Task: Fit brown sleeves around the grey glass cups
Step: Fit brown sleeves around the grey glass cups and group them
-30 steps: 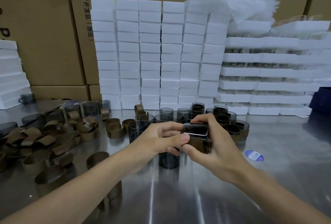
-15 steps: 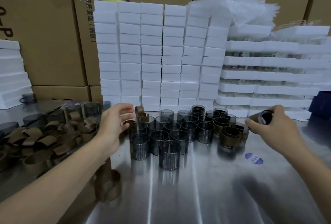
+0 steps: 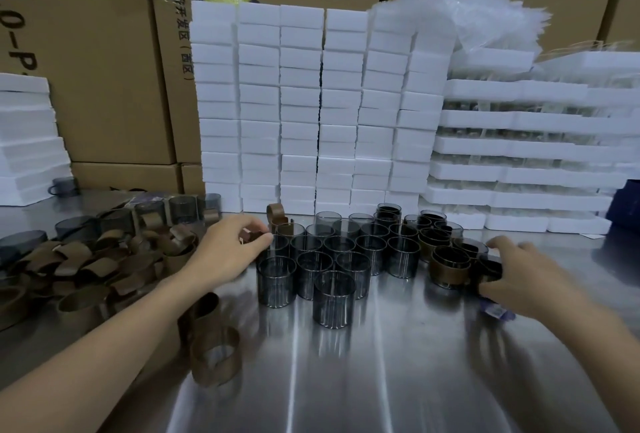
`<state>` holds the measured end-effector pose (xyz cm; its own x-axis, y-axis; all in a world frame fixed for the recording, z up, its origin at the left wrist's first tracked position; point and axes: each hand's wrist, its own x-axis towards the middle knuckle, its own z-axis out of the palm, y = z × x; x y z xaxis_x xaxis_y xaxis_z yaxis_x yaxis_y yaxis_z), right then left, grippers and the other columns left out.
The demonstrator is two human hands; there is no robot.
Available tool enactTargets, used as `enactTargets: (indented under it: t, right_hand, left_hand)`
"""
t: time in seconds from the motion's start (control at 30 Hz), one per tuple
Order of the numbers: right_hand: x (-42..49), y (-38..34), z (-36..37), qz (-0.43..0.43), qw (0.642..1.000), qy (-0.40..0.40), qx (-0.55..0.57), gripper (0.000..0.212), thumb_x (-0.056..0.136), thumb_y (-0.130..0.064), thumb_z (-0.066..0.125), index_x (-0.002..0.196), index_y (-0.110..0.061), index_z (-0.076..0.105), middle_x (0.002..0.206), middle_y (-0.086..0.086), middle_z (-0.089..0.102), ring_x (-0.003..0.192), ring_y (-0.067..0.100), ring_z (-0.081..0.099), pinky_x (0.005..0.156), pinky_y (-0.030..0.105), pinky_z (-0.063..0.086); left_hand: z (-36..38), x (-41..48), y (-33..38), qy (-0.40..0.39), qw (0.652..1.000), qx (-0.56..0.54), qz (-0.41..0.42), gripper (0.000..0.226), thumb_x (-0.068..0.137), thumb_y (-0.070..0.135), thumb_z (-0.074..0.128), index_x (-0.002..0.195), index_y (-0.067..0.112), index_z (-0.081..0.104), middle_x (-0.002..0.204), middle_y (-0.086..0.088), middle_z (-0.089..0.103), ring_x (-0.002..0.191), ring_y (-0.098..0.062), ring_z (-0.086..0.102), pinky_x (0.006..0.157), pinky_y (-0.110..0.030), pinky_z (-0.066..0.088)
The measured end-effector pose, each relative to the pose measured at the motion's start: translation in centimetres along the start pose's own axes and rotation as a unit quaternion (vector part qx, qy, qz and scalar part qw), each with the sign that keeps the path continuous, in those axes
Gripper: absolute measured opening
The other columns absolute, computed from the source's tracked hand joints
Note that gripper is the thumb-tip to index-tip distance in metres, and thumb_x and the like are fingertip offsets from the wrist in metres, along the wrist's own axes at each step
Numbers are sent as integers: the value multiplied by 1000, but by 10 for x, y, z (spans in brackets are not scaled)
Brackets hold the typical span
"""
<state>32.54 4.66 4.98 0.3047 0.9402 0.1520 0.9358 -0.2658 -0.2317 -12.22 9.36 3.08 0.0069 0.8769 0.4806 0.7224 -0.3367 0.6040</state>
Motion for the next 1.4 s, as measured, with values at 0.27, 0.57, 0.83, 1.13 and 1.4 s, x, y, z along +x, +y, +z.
enactTargets:
  t: [0.27, 0.57, 0.83, 1.13, 1.4]
  right_hand:
    - [-92, -104, 18, -321, 945, -35, 56, 43, 101, -63, 58, 141, -57, 44, 88, -17, 72, 88, 1, 66, 87, 37, 57]
    - [-100, -112, 46, -328, 939, -11, 100, 47, 87, -84, 52, 96, -37, 47, 78, -15, 71, 82, 6, 63, 75, 31, 54]
    - [-90, -103, 33, -312, 921, 108, 208, 43, 84, -85, 49, 90, -42, 46, 82, -26, 65, 71, 7, 62, 57, 29, 47]
    - [-95, -104, 32, -392, 873, 215, 198, 35, 101, -59, 55, 133, -45, 55, 100, -24, 53, 83, 5, 63, 62, 31, 58]
    - [-95, -107, 43, -383, 872, 195, 233, 89, 103, -32, 67, 171, -48, 13, 141, -46, 49, 103, -24, 56, 82, 2, 44]
  left_hand:
    - [10, -13, 42, -67, 991, -15, 115, 6, 97, 48, 70, 101, 46, 73, 103, 24, 70, 97, -2, 64, 77, -14, 47]
    - [26, -39, 67, -191, 963, 0, 190, 38, 93, 63, 59, 123, 43, 71, 113, 24, 66, 114, -3, 58, 101, -33, 49]
    - [43, -44, 72, -177, 966, -15, 190, 68, 88, 87, 59, 149, 69, 38, 119, 28, 59, 122, 3, 55, 103, -31, 49]
    - [63, -41, 68, -29, 969, -125, 212, 66, 87, 69, 81, 145, 53, 53, 132, 20, 66, 120, -16, 66, 98, -37, 57]
    - [61, -38, 64, 89, 966, -171, 172, 69, 86, 40, 91, 144, 52, 55, 125, 17, 68, 87, -16, 70, 76, -12, 50]
